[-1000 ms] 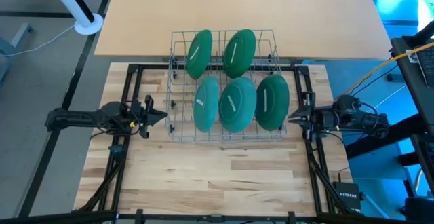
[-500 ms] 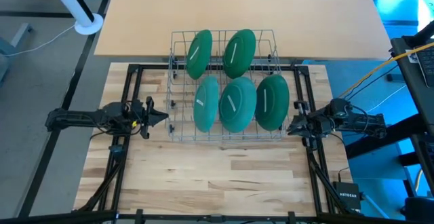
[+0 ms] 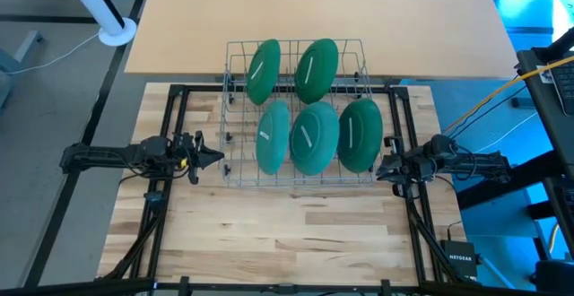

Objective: Sort dishes
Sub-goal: Return to Home Position

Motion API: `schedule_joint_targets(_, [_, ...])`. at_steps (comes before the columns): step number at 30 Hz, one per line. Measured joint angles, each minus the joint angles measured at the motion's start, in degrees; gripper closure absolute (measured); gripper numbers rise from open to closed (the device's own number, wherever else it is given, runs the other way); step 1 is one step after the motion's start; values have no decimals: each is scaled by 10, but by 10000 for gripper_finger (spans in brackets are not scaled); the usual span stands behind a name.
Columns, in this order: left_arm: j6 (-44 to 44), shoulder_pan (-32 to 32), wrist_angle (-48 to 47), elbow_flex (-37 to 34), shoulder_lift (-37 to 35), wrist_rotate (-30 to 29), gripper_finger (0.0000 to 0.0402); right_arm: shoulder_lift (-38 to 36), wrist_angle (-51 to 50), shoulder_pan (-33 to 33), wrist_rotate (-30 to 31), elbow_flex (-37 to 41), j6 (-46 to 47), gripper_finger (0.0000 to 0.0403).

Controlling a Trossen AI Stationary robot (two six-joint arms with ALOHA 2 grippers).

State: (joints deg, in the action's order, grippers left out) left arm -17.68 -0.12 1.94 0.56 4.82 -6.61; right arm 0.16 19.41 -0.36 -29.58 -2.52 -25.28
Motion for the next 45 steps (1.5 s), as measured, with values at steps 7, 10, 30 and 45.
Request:
schedule_joint_targets(7, [-17,0,1,0,3,0,398,0,21,0,17,16,0,340])
schedule_joint_targets(10, [-14,0,1,0,3,0,398,0,20,0,26,17,0,340])
schedule_joint_targets(30, [-12,0,0,0,3,0,398,0,20,0,30,17,-1,340])
schedule_joint_targets(45, [-18,0,0,0,3,0,398,0,37,0,30,6,-1,340])
